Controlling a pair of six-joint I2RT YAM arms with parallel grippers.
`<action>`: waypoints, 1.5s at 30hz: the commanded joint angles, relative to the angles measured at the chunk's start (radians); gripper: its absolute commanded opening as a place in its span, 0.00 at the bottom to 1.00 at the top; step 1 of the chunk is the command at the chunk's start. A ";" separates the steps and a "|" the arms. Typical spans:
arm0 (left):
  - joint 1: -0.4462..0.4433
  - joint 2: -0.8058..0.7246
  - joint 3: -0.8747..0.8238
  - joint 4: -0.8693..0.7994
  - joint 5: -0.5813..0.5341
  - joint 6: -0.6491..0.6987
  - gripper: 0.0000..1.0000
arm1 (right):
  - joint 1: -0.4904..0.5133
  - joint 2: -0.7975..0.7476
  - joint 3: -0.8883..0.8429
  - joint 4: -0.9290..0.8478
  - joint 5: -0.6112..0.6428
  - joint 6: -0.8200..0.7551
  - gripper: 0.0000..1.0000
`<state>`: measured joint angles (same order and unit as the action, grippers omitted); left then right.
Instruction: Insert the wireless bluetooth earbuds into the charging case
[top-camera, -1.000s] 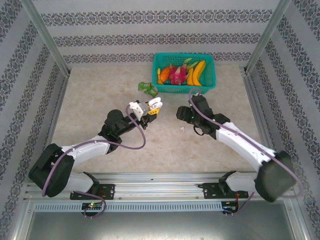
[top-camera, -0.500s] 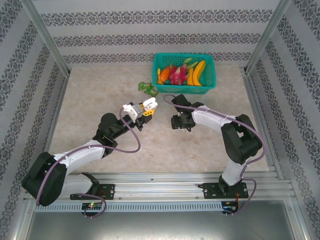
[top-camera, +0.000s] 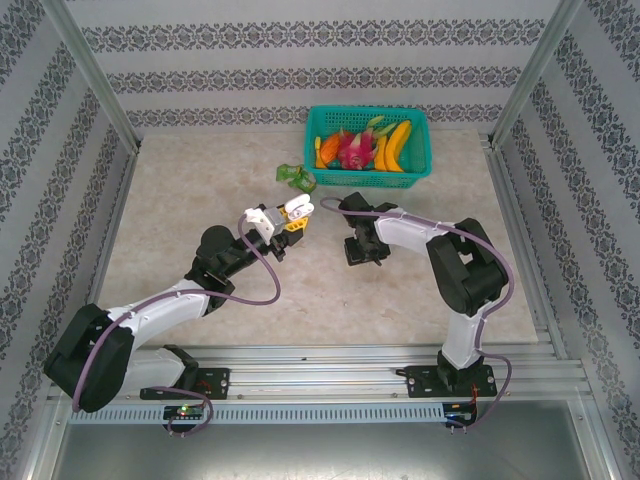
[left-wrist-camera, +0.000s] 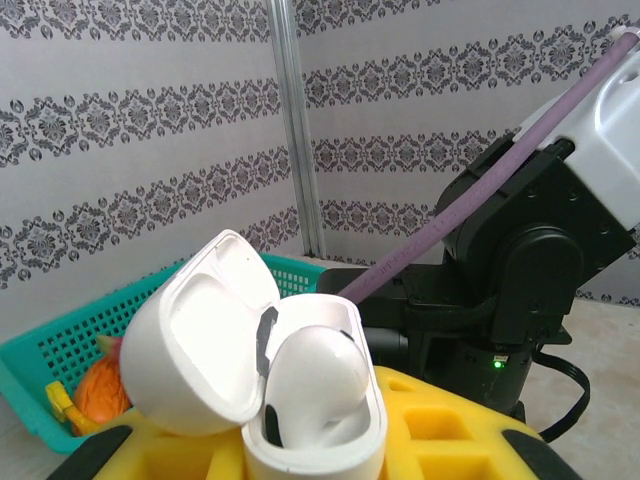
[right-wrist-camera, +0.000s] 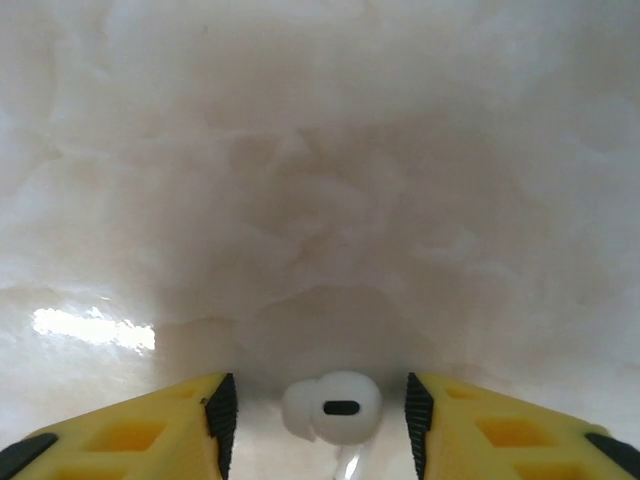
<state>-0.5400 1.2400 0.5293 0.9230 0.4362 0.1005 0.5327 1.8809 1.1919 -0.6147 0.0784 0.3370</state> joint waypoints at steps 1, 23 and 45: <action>0.016 0.004 -0.001 0.030 0.005 0.000 0.00 | 0.003 0.021 0.024 -0.024 0.040 -0.006 0.49; 0.018 0.012 0.016 0.019 0.010 -0.006 0.00 | 0.005 -0.003 -0.013 -0.019 0.061 0.023 0.39; 0.018 0.011 0.020 0.017 0.016 -0.008 0.00 | 0.001 -0.101 -0.078 0.026 0.080 0.058 0.25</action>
<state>-0.5346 1.2503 0.5293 0.9230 0.4370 0.1001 0.5343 1.8389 1.1393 -0.5804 0.1211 0.3710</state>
